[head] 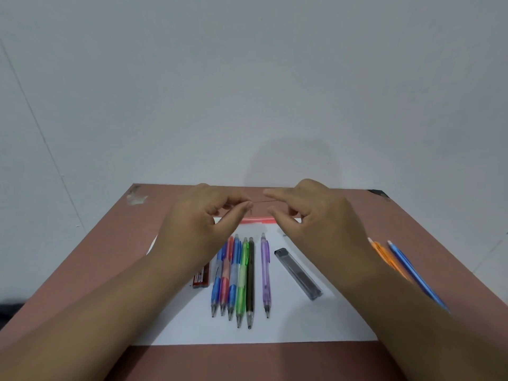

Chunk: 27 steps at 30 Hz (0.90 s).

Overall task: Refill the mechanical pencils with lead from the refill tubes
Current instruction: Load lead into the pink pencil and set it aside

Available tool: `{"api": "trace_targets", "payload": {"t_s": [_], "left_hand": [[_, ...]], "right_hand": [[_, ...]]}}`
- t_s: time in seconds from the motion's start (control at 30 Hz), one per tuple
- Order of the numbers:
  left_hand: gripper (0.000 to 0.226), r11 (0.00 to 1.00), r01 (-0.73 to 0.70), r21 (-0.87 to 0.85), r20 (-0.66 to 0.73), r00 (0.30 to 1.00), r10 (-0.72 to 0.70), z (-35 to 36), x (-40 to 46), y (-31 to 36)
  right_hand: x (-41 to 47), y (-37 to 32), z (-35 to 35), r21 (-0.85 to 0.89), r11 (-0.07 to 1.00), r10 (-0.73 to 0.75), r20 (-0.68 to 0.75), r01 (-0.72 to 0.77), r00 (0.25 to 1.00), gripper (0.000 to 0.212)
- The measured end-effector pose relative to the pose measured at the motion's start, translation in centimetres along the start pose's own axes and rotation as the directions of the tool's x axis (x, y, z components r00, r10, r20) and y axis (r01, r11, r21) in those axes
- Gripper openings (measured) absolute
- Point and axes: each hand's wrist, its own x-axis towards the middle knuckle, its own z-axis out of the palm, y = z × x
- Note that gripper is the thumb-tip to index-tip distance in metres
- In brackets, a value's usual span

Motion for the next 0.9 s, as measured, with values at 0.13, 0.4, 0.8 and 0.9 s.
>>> {"api": "trace_targets", "payload": {"t_s": [0.13, 0.4, 0.8, 0.9], "left_hand": [[0.018, 0.999, -0.044, -0.029, 0.009, 0.999, 0.044, 0.3, -0.1, 0.1], [0.016, 0.894, 0.352, -0.276, 0.11, 0.936, -0.335, 0.1, 0.1, 0.6], [0.013, 0.915, 0.283, 0.287, 0.473, 0.789, -0.392, 3.3, 4.0, -1.0], [0.025, 0.907, 0.223, 0.357, 0.512, 0.766, -0.39, 4.0, 4.6, -0.6]], "right_hand": [[-0.1, -0.1, 0.2, 0.033, 0.997, -0.073, -0.031, 0.074, 0.997, 0.025], [0.0, 1.6, 0.8, 0.05, 0.998, 0.053, -0.085, -0.049, 0.995, 0.016], [0.0, 1.5, 0.5, 0.218, 0.966, 0.147, -0.036, -0.136, 0.988, 0.015], [-0.1, 1.5, 0.4, 0.261, 0.956, 0.15, -0.039, -0.134, 0.988, 0.015]]}}
